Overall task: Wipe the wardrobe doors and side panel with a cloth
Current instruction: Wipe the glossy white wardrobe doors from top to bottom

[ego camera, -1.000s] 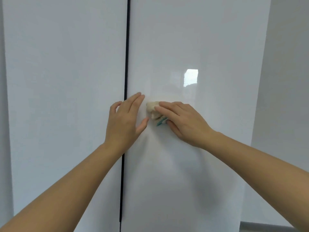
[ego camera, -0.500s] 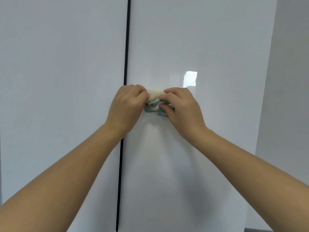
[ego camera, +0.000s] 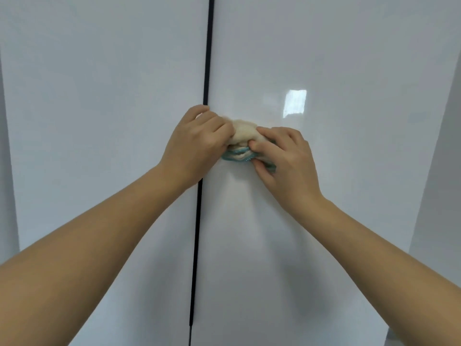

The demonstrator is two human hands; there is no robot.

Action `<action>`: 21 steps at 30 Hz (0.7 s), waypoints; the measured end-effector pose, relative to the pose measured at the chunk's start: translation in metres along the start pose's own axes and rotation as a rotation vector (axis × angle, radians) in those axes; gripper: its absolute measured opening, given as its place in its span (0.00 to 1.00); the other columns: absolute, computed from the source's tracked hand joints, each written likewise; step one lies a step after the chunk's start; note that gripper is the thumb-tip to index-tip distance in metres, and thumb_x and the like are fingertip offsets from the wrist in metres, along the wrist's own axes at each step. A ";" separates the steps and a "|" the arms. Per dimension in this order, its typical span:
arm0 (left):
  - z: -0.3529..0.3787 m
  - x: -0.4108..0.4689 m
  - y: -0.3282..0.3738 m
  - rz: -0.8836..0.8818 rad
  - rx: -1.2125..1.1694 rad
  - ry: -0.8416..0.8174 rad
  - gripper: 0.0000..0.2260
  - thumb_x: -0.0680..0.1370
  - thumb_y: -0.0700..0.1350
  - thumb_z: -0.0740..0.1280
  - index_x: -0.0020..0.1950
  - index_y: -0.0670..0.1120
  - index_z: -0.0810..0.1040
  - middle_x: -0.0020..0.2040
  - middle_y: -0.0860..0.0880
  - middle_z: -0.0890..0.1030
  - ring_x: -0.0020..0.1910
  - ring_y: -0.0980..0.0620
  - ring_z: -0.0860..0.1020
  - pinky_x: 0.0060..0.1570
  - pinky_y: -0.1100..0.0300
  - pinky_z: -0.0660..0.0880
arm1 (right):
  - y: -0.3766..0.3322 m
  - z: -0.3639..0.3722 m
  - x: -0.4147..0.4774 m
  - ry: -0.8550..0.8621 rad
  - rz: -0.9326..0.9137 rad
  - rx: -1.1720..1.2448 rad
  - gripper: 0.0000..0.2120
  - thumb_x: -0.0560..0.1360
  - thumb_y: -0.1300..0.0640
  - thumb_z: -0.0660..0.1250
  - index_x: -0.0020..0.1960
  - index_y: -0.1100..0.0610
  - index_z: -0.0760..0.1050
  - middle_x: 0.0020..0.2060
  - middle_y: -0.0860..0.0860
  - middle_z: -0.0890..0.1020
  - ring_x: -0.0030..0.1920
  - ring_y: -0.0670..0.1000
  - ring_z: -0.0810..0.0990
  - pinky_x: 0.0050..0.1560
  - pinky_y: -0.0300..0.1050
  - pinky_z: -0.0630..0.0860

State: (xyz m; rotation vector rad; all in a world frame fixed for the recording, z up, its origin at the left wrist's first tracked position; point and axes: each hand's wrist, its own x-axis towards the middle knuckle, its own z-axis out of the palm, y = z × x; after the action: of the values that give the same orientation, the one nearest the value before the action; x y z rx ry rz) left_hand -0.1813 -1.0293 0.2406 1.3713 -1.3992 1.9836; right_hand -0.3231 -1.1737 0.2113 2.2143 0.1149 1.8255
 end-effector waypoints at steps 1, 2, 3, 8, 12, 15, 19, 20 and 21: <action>-0.001 -0.011 0.002 -0.012 0.019 0.015 0.06 0.72 0.32 0.66 0.38 0.41 0.79 0.37 0.47 0.81 0.36 0.45 0.78 0.58 0.52 0.71 | -0.005 0.004 -0.006 -0.002 0.004 0.013 0.11 0.69 0.62 0.72 0.51 0.56 0.82 0.56 0.52 0.81 0.54 0.59 0.76 0.50 0.51 0.73; -0.001 -0.024 0.004 -0.024 0.031 0.018 0.06 0.73 0.33 0.67 0.38 0.41 0.79 0.38 0.47 0.81 0.37 0.46 0.79 0.61 0.51 0.70 | -0.011 0.010 -0.015 -0.007 0.009 0.026 0.11 0.70 0.62 0.72 0.51 0.56 0.82 0.55 0.52 0.81 0.54 0.58 0.76 0.50 0.51 0.74; -0.002 -0.039 0.008 -0.034 0.034 0.011 0.06 0.74 0.33 0.67 0.39 0.41 0.79 0.39 0.47 0.82 0.38 0.46 0.80 0.63 0.50 0.70 | -0.018 0.015 -0.026 -0.015 0.015 0.040 0.10 0.70 0.62 0.73 0.52 0.56 0.82 0.55 0.52 0.81 0.53 0.58 0.76 0.49 0.52 0.74; -0.015 -0.109 0.048 -0.006 0.106 -0.026 0.08 0.74 0.35 0.67 0.37 0.44 0.79 0.42 0.51 0.83 0.44 0.48 0.81 0.62 0.49 0.67 | -0.047 0.030 -0.103 -0.072 0.038 0.116 0.08 0.72 0.61 0.72 0.51 0.56 0.83 0.55 0.53 0.82 0.52 0.57 0.75 0.48 0.52 0.74; -0.028 -0.164 0.085 -0.009 0.108 -0.129 0.09 0.73 0.34 0.67 0.36 0.47 0.79 0.41 0.54 0.82 0.37 0.49 0.78 0.50 0.53 0.64 | -0.063 0.037 -0.170 -0.145 0.024 0.140 0.06 0.74 0.61 0.71 0.50 0.57 0.84 0.55 0.55 0.82 0.52 0.57 0.75 0.49 0.50 0.74; -0.034 -0.206 0.112 -0.043 0.050 -0.196 0.09 0.72 0.34 0.68 0.36 0.47 0.79 0.43 0.54 0.83 0.34 0.49 0.76 0.45 0.54 0.62 | -0.074 0.041 -0.217 -0.196 0.013 0.151 0.06 0.74 0.61 0.72 0.50 0.57 0.84 0.56 0.55 0.82 0.51 0.57 0.76 0.49 0.50 0.75; -0.038 -0.250 0.144 -0.156 -0.018 -0.253 0.08 0.72 0.34 0.71 0.37 0.46 0.80 0.46 0.54 0.84 0.32 0.50 0.75 0.41 0.55 0.61 | -0.087 0.049 -0.264 -0.242 0.043 0.186 0.05 0.74 0.61 0.72 0.49 0.57 0.85 0.55 0.54 0.82 0.51 0.56 0.75 0.49 0.50 0.76; -0.038 -0.260 0.152 -0.183 -0.033 -0.264 0.07 0.72 0.35 0.72 0.37 0.46 0.81 0.46 0.55 0.84 0.32 0.50 0.75 0.40 0.55 0.61 | -0.090 0.051 -0.274 -0.249 0.054 0.190 0.05 0.74 0.61 0.72 0.49 0.57 0.85 0.55 0.54 0.82 0.51 0.56 0.75 0.49 0.50 0.76; -0.039 -0.268 0.158 -0.209 -0.044 -0.273 0.07 0.72 0.35 0.73 0.37 0.46 0.81 0.46 0.55 0.84 0.32 0.50 0.75 0.39 0.55 0.61 | -0.093 0.053 -0.283 -0.253 0.065 0.195 0.05 0.74 0.61 0.72 0.49 0.57 0.85 0.55 0.54 0.83 0.51 0.56 0.75 0.49 0.50 0.76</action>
State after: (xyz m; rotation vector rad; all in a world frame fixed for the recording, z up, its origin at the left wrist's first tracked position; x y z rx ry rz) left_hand -0.1898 -1.0049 -0.0718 1.7421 -1.3366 1.6728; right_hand -0.3193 -1.1579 -0.0903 2.5921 0.1791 1.6076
